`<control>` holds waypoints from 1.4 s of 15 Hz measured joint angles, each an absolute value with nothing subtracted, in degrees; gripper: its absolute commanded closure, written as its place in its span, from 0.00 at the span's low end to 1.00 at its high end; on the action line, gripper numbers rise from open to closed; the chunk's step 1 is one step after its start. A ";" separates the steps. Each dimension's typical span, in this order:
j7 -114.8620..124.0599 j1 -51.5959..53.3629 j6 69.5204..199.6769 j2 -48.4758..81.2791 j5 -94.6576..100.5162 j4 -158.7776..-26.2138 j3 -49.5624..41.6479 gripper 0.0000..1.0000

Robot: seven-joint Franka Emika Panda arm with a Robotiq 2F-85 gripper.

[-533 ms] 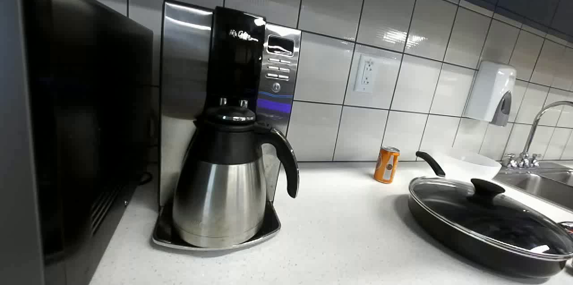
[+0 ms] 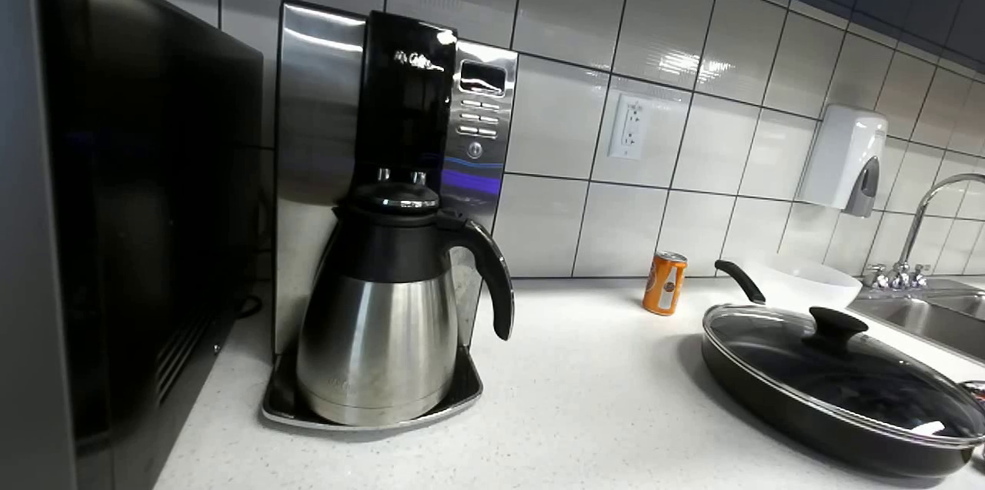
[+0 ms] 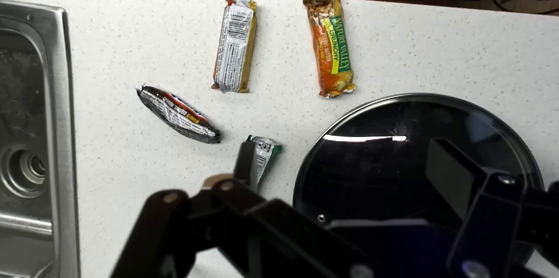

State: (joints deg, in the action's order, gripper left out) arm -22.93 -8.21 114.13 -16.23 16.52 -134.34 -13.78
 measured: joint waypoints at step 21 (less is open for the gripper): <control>-23.79 -5.73 136.28 -6.16 9.80 -138.88 -12.47 0.00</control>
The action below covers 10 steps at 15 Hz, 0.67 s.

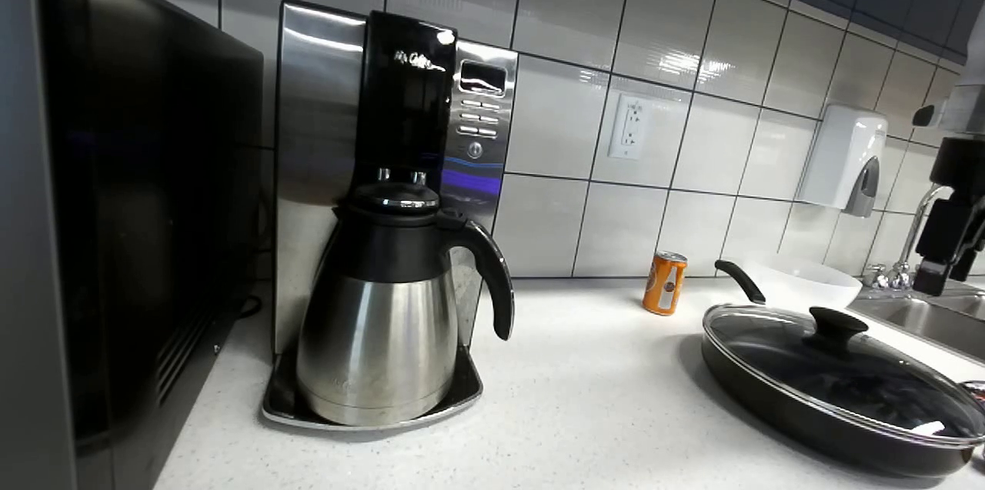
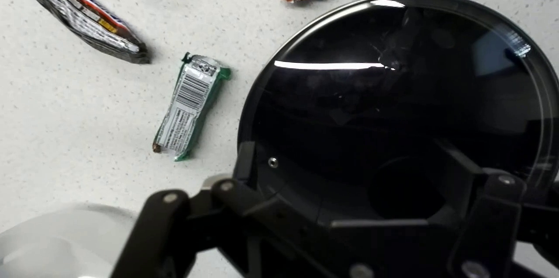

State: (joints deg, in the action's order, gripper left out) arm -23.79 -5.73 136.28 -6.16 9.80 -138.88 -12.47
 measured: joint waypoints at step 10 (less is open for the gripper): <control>-29.48 -4.77 139.30 0.70 1.45 -136.73 -9.32 0.00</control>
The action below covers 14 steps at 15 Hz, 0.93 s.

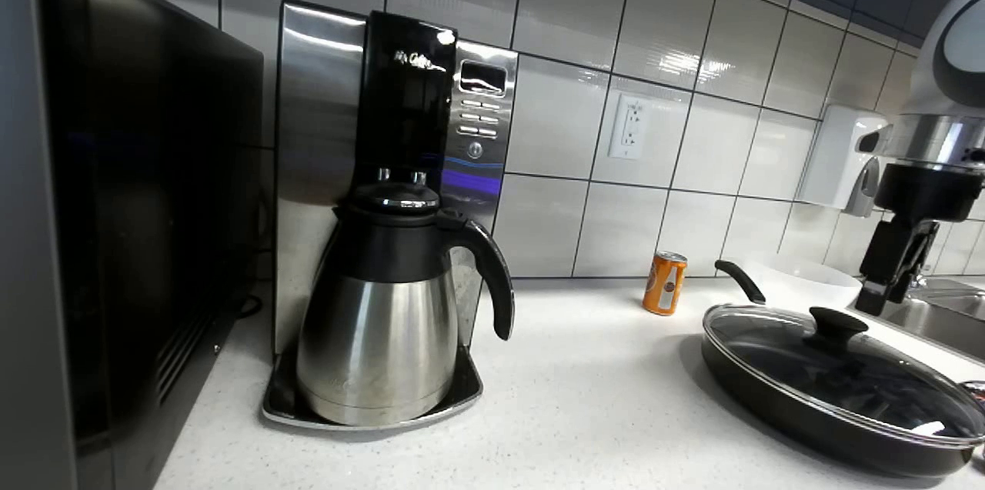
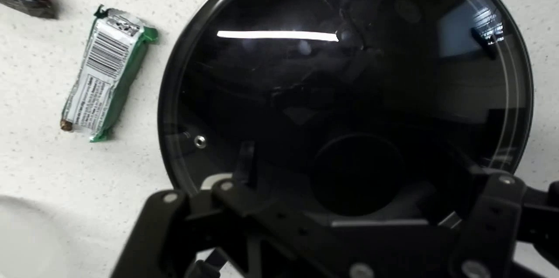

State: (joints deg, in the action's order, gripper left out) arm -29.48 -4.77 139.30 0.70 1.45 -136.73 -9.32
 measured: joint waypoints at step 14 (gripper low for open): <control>-29.52 -4.73 139.78 9.99 1.59 -130.77 -6.41 0.00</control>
